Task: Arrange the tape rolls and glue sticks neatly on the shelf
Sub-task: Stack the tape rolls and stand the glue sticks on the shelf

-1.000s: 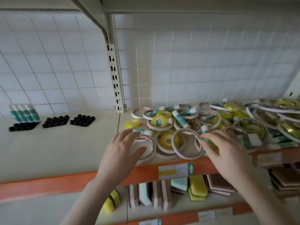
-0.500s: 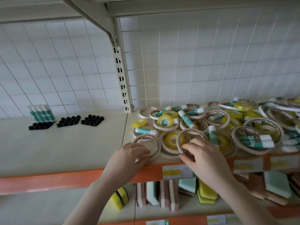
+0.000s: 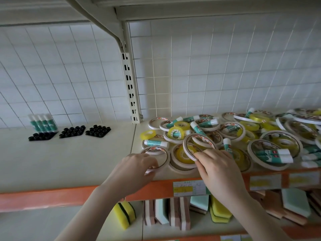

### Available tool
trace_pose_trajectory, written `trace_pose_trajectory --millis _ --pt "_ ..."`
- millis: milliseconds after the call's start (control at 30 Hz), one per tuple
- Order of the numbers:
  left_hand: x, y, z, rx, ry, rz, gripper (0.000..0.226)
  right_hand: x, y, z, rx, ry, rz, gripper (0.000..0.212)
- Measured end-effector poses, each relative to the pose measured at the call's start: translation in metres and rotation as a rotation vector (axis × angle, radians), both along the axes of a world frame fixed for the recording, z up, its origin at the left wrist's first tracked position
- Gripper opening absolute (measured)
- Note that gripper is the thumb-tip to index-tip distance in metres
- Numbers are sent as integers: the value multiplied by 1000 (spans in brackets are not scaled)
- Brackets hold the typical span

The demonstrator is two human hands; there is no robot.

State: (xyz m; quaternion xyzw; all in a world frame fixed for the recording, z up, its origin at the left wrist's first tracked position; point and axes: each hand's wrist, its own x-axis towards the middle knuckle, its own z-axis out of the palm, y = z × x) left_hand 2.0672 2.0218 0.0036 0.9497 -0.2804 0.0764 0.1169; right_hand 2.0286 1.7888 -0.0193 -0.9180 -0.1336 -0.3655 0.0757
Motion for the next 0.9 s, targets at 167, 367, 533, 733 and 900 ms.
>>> trace_pose_trajectory --millis 167,367,533,733,900 --pt "-9 15 -1 -86 -107 30 9 8 -2 1 -3 -64 27 14" --pt "-20 49 4 -148 -189 180 7 26 26 4 7 -81 97 14" --pt "-35 102 8 -178 -233 316 17 32 76 11 -12 -82 161 18" --pt "-52 189 14 -201 -284 386 18 30 167 24 -38 -98 190 18" --pt "-70 294 18 -163 -321 425 17 28 270 23 0 -68 252 14"
